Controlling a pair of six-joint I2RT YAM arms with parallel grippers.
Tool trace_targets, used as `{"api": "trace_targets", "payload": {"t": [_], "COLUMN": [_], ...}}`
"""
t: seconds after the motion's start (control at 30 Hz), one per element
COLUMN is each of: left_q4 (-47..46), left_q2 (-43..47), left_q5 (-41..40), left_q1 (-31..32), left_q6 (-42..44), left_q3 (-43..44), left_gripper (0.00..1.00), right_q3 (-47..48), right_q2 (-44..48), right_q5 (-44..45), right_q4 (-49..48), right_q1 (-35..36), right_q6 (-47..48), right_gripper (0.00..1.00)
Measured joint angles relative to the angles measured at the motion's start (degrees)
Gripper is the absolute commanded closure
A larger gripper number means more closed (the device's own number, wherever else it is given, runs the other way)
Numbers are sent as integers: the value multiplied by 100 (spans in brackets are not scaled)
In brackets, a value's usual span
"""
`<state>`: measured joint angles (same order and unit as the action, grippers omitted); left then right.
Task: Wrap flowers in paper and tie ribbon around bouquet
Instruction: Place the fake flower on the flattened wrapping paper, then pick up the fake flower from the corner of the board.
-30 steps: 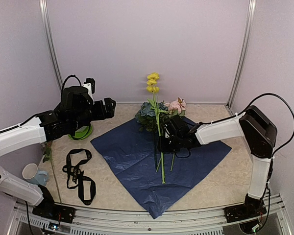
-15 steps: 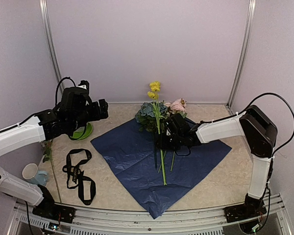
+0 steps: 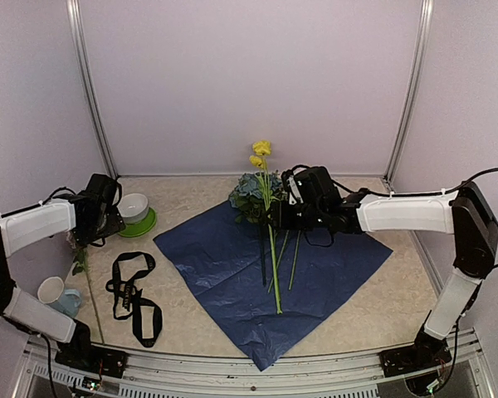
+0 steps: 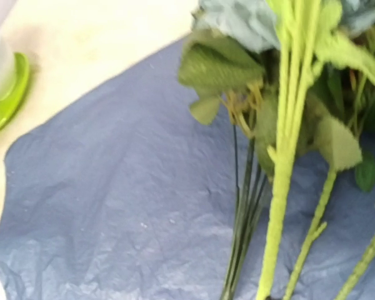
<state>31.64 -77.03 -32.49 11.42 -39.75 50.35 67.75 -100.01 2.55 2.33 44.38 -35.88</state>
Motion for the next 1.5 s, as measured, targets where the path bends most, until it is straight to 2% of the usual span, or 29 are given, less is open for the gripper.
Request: {"api": "trace_targets", "payload": {"t": [0.2,0.37,0.47,0.53,0.6,0.7,0.77,0.8,1.0,1.17,1.3,1.5], "left_q4": [57,42,-175,-330,-472,-780,-953,-1036,-1106,-737,-485,-638], "left_q2": [-953,-1867,-1974,-2079,-2201,-2317,-2326,-2323,-2166,-1325,-203,811], "left_q5": [-15,33,46,92,181,435,715,848,1128,754,-173,-2352], "left_q1": [-966,-1386,-1644,-1799,-1875,-1926,-1937,-1939,-1921,-1746,-1314,269], "left_q6": [162,304,348,407,463,581,693,730,892,870,953,1766], "left_q3": [0,0,24,107,201,262,251,232,175,166,345,1097], "left_gripper": [1,1,3,15,32,64,90,100,100,100,100,100], "right_q3": [-184,-330,-332,-332,-332,-332,-332,-332,-332,-332,-332,-361], "right_q2": [177,177,179,179,179,179,192,205,328,450,557,778], "right_q5": [-57,-79,-59,-22,42,192,291,330,487,498,468,313], "right_q4": [-114,-114,-118,-118,-111,-76,-26,-7,101,107,120,111], "right_q1": [0,0,0,0,0,0,0,0,0,0,0,0], "right_q6": [450,726,909,1038,1147,1307,1403,1436,1547,1541,1528,1506], "right_gripper": [49,49,49,49,49,49,49,49,48,48,48,48]}}
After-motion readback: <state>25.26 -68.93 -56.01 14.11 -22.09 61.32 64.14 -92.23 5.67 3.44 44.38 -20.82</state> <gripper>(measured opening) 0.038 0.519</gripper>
